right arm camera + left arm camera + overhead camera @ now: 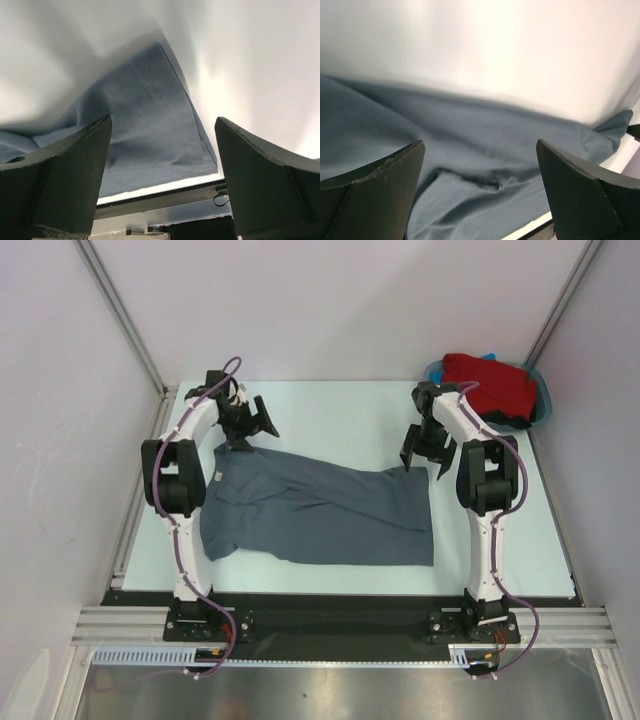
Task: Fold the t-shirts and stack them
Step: Fold the tshirt
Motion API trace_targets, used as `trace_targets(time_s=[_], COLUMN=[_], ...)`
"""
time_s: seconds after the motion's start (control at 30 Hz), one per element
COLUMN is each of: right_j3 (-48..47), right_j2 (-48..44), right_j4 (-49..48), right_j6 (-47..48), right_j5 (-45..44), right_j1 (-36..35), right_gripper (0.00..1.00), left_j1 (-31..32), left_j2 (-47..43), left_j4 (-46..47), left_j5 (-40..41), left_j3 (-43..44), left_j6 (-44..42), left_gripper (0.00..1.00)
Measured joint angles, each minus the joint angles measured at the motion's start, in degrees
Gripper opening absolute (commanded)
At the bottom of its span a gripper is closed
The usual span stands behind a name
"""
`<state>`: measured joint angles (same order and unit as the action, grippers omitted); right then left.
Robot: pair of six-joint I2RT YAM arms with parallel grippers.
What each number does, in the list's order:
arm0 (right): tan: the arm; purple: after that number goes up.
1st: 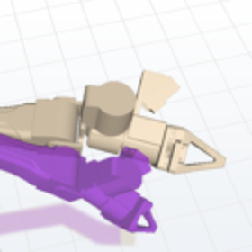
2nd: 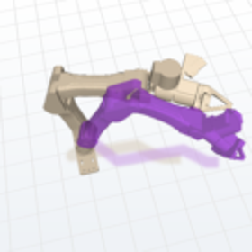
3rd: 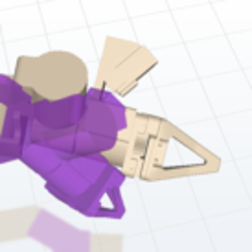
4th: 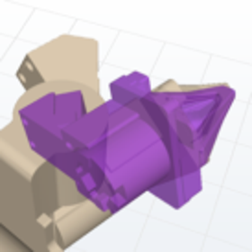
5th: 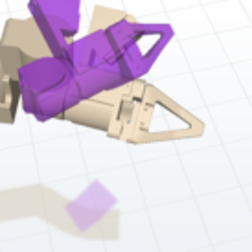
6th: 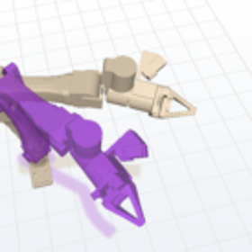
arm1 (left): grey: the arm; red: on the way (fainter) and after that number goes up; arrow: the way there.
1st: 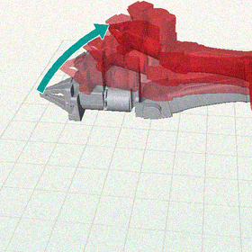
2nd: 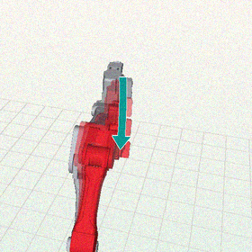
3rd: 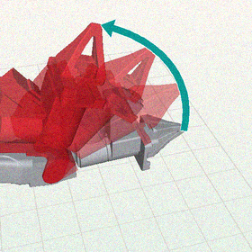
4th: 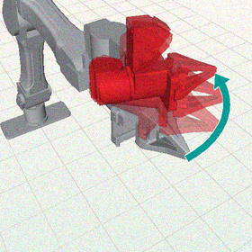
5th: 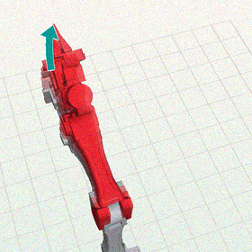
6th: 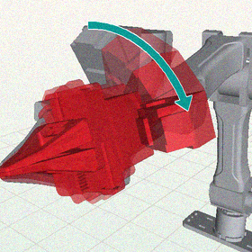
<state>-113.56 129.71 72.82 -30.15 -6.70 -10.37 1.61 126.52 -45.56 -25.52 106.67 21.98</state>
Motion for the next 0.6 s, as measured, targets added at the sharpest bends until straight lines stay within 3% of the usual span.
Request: trace_targets(time_s=[0.3,0.6], right_j3=[-3.4,-3.9], right_j2=[2.8,5.4], right_j4=[-0.8,-0.9], right_j6=[0.8,1.8], right_j5=[2.2,2.6], right_j1=[0.8,3.7], right_gripper=[0.87,0.86], left_j1=[-0.9,-1.4], left_j2=[7.7,9.3], left_j4=[-0.5,-0.2], left_j5=[1.5,0.2], left_j3=[8.1,7.6], left_j6=[0.0,0.0], left_gripper=[1.0,1.0])
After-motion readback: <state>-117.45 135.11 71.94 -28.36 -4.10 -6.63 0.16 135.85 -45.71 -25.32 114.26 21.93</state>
